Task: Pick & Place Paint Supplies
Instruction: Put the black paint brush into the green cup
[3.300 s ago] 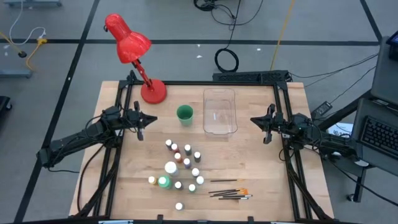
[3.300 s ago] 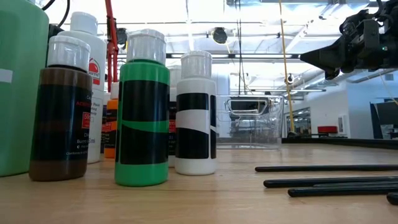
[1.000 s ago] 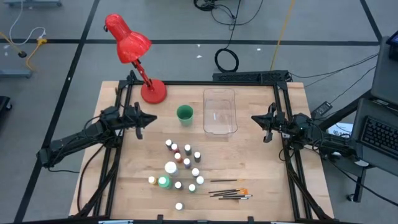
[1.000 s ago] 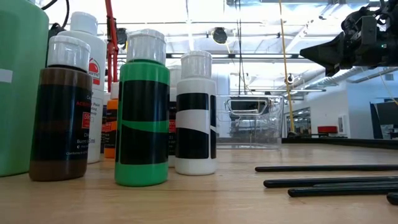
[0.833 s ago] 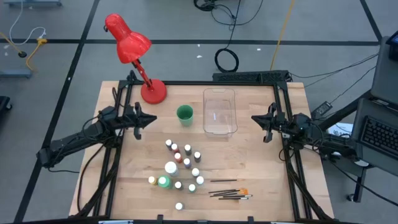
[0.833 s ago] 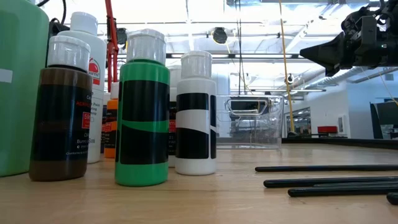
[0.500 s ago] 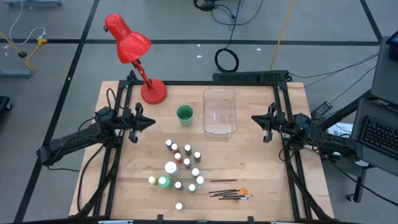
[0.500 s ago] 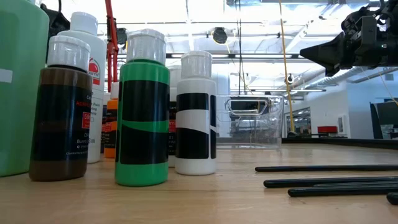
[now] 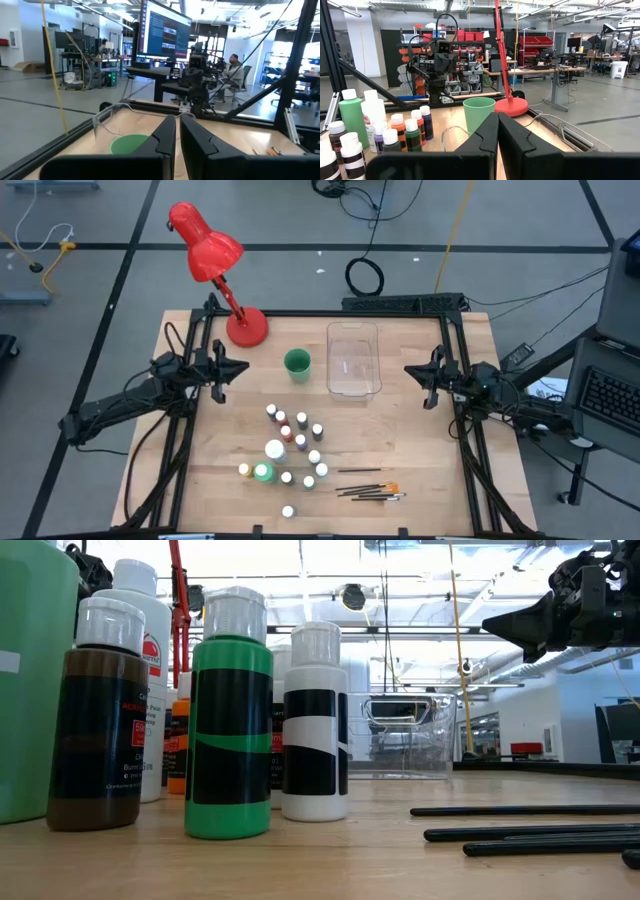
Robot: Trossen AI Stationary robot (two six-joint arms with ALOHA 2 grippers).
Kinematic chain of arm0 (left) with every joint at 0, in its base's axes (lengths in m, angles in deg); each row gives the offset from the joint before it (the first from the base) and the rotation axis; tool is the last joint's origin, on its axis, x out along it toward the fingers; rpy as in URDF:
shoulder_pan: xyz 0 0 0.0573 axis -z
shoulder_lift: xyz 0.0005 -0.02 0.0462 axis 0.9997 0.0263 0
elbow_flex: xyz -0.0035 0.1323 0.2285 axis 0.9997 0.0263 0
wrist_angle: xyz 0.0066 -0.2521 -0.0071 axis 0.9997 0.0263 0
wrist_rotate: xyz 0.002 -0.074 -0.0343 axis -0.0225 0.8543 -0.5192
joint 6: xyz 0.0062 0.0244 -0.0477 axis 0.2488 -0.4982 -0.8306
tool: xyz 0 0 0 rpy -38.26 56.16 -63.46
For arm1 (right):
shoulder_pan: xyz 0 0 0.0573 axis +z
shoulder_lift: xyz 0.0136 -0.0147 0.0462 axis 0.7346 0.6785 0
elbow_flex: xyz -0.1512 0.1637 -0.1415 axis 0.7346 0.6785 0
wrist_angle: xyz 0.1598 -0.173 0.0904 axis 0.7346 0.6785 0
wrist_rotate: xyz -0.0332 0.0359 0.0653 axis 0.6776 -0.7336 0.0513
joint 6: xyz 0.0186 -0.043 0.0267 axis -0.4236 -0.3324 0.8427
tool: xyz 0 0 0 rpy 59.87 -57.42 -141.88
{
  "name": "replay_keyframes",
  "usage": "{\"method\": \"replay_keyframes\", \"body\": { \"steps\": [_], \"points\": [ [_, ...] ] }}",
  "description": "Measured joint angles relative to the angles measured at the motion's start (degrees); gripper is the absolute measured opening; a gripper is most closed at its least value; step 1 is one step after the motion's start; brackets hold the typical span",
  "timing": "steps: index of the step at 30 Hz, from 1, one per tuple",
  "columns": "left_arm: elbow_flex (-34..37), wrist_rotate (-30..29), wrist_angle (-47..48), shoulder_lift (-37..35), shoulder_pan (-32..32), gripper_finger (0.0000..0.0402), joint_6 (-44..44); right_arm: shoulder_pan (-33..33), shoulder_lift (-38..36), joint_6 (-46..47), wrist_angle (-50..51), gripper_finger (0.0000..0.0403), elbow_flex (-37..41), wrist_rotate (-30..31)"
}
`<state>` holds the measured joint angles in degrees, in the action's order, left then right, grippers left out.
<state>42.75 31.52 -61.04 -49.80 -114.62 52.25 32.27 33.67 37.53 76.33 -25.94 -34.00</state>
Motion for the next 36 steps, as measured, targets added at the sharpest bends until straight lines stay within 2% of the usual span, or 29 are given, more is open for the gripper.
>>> {"method": "replay_keyframes", "body": {
  "steps": [7,12,23,30,33,36],
  "points": [
    [-0.02,0.37,0.57,0.01,2.96,0.0026,1.07,0.0,-0.01,-0.02,0.0,0.0006,-0.02,0.0],
    [-0.02,-4.8,3.0,-0.02,4.1,0.0026,1.3,0.0,-0.02,-0.01,0.02,0.0006,-0.01,0.0],
    [-0.02,-3.72,4.81,0.01,5.76,0.0026,0.4,0.0,0.01,-0.05,0.18,0.0006,-0.02,0.0],
    [-0.02,-1.25,5.17,0.01,6.93,0.0026,-0.54,-0.02,0.01,-4.12,0.2,0.0006,0.0,1.49],
    [-0.02,-1.64,6.37,0.01,6.94,0.0026,-0.29,-0.02,0.01,-3.23,0.2,0.0006,-0.01,1.46],
    [-0.02,-4.49,6.09,0.0,6.93,0.0026,-1.29,-0.02,0.01,-0.9,0.2,0.0006,-0.02,1.48]
  ]
}}
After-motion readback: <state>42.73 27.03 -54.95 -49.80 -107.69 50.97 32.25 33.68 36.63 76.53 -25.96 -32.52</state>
